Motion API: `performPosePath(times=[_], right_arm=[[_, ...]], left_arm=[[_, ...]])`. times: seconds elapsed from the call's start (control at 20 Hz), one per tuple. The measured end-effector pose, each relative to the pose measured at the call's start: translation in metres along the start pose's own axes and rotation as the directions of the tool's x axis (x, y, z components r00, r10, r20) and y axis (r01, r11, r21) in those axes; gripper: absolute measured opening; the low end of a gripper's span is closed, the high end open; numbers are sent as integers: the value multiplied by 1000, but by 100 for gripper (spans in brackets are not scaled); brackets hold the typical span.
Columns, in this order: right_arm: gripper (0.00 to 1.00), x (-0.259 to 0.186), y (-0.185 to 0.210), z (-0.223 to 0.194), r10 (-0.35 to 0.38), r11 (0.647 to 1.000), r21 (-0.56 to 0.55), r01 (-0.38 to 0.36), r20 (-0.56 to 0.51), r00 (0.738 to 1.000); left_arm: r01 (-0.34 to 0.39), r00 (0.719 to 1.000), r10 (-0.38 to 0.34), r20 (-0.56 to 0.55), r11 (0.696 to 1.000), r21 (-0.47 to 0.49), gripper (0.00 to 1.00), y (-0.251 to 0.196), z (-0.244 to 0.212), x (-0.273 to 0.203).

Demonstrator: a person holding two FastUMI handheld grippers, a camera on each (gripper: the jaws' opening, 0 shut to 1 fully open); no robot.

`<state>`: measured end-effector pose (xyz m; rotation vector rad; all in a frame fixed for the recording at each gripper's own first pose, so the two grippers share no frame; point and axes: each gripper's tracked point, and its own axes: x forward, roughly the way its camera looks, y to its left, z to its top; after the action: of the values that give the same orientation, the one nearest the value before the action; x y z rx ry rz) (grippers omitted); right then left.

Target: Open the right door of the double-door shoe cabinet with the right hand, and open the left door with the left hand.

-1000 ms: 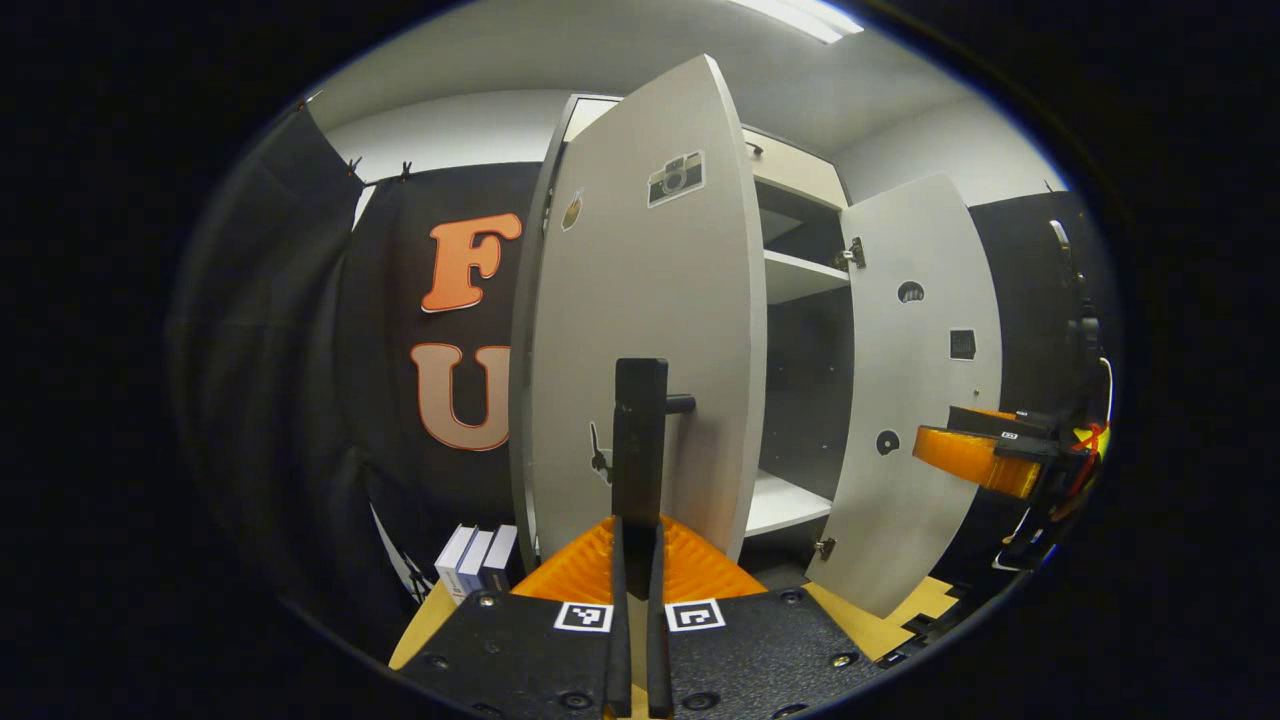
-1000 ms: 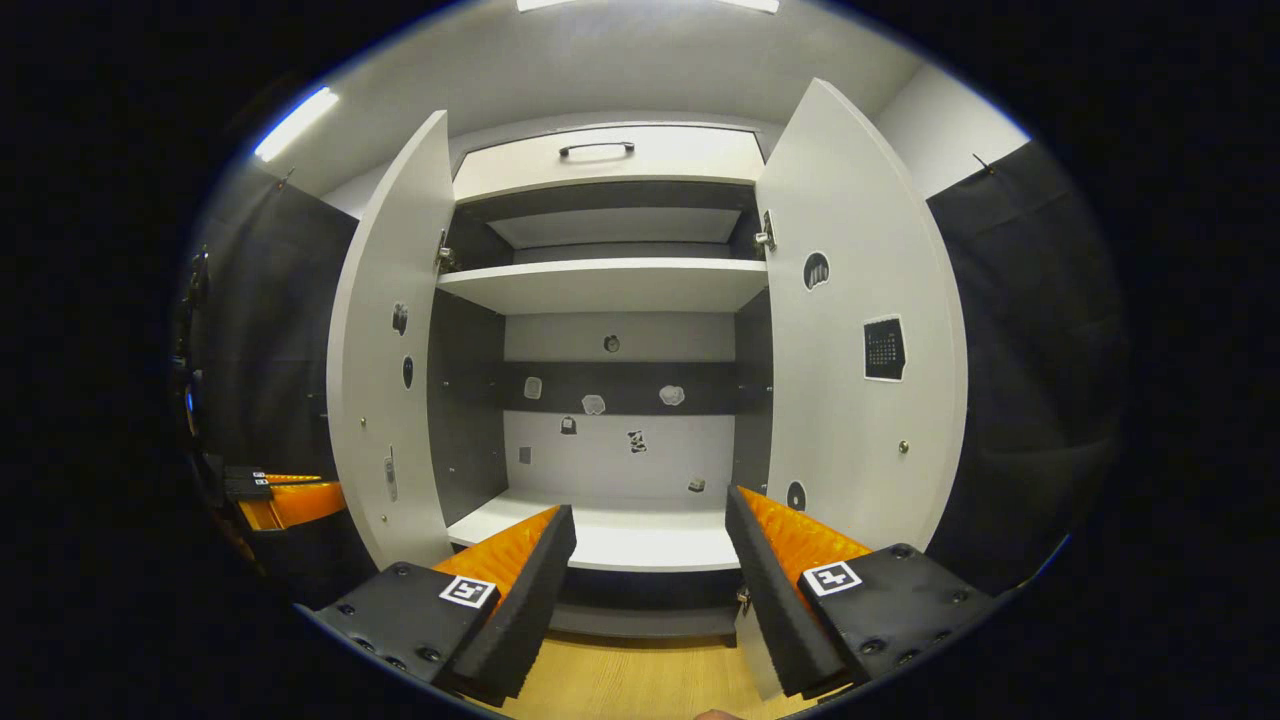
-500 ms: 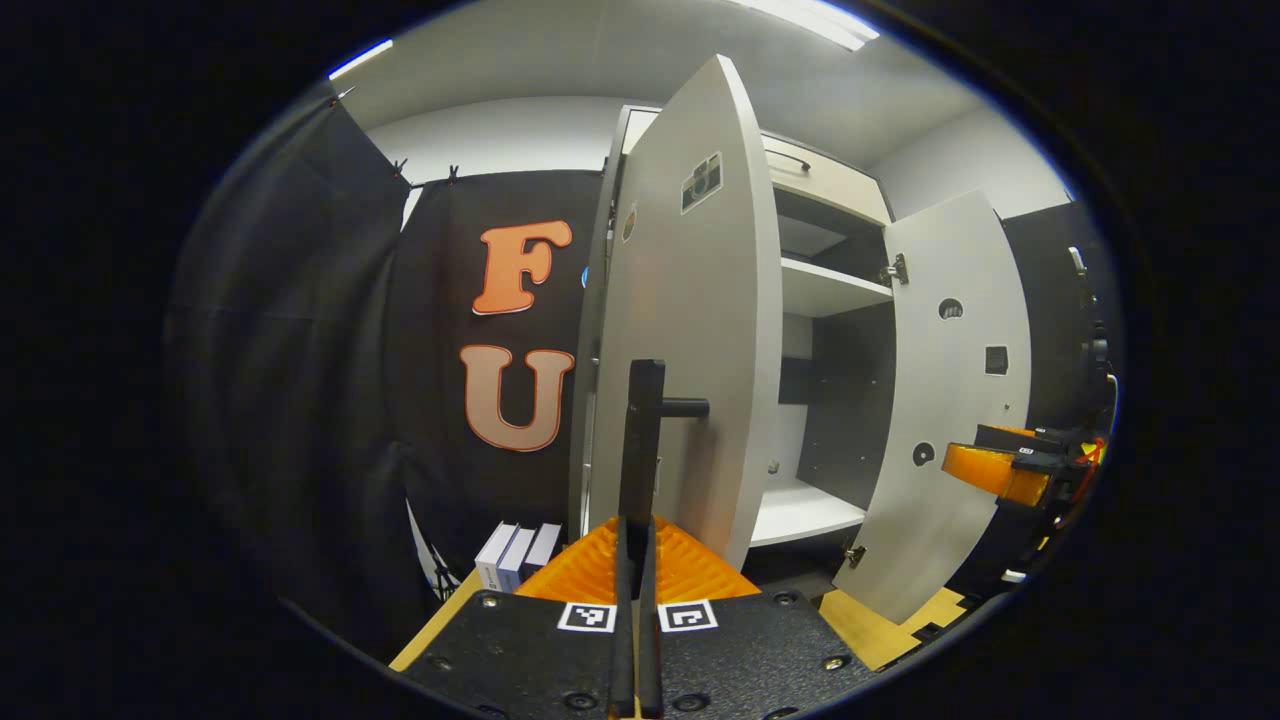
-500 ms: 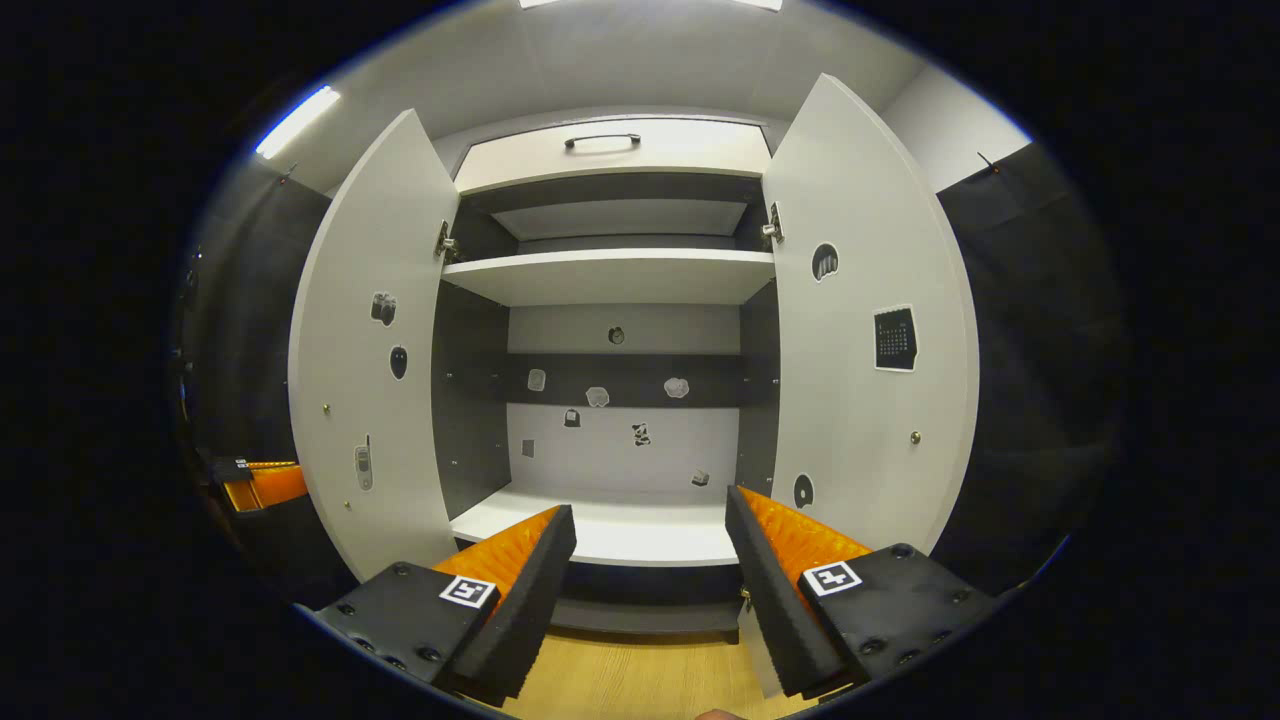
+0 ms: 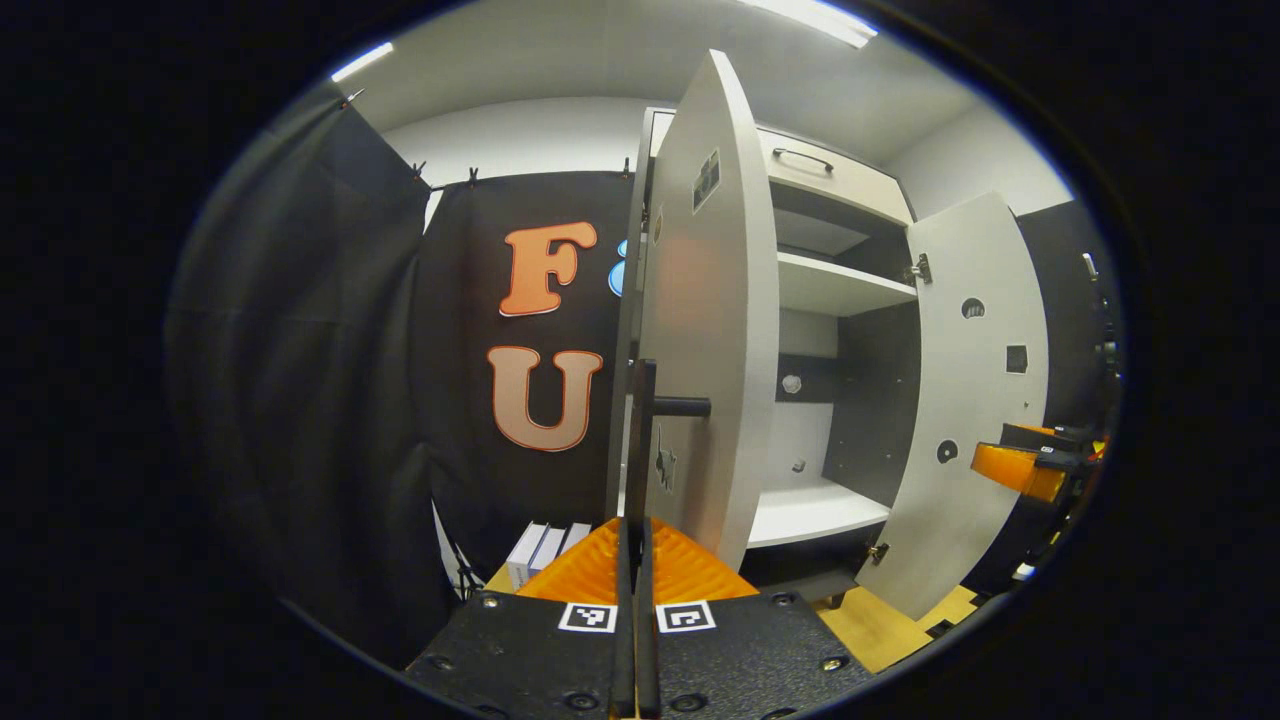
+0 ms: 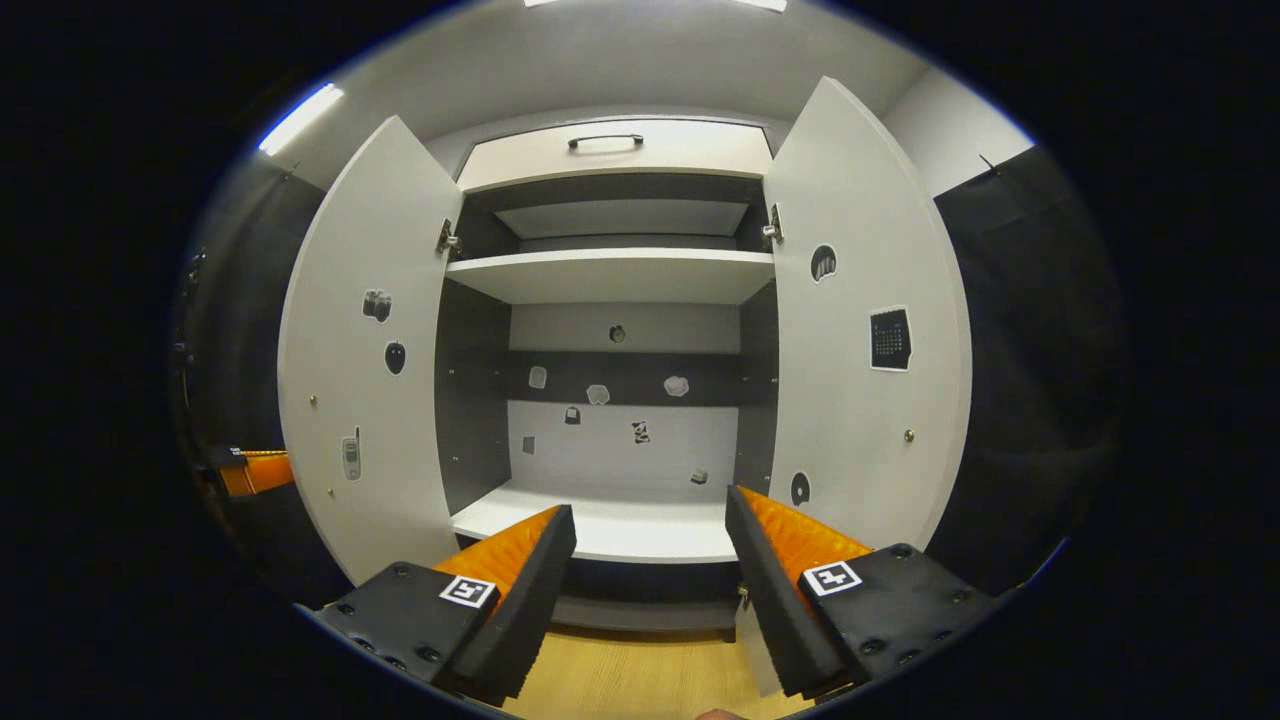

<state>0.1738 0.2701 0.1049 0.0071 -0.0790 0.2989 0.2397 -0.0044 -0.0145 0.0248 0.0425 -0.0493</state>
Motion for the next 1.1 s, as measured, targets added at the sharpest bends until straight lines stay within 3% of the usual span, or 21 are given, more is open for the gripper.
performPosePath(times=[0.5,0.7,0.9,0.95,1.1], right_arm=[[96,-24,-22,4,-43,999,-7,43,9,999],[96,-36,-31,-1,-55,998,0,55,-6,998],[96,-50,-41,-1,-61,998,-6,61,-13,998],[96,-54,-45,0,-64,998,-12,64,-13,998],[96,-66,-59,6,-69,997,-17,69,-13,998]], left_arm=[[-73,997,73,2,997,19,1,14,2,-5],[-43,999,43,8,999,-29,0,1,2,-5],[-41,999,41,10,999,-15,4,1,3,-8],[-37,999,37,10,999,-12,0,0,3,-9],[-46,999,45,-12,999,-16,1,0,0,-11]])
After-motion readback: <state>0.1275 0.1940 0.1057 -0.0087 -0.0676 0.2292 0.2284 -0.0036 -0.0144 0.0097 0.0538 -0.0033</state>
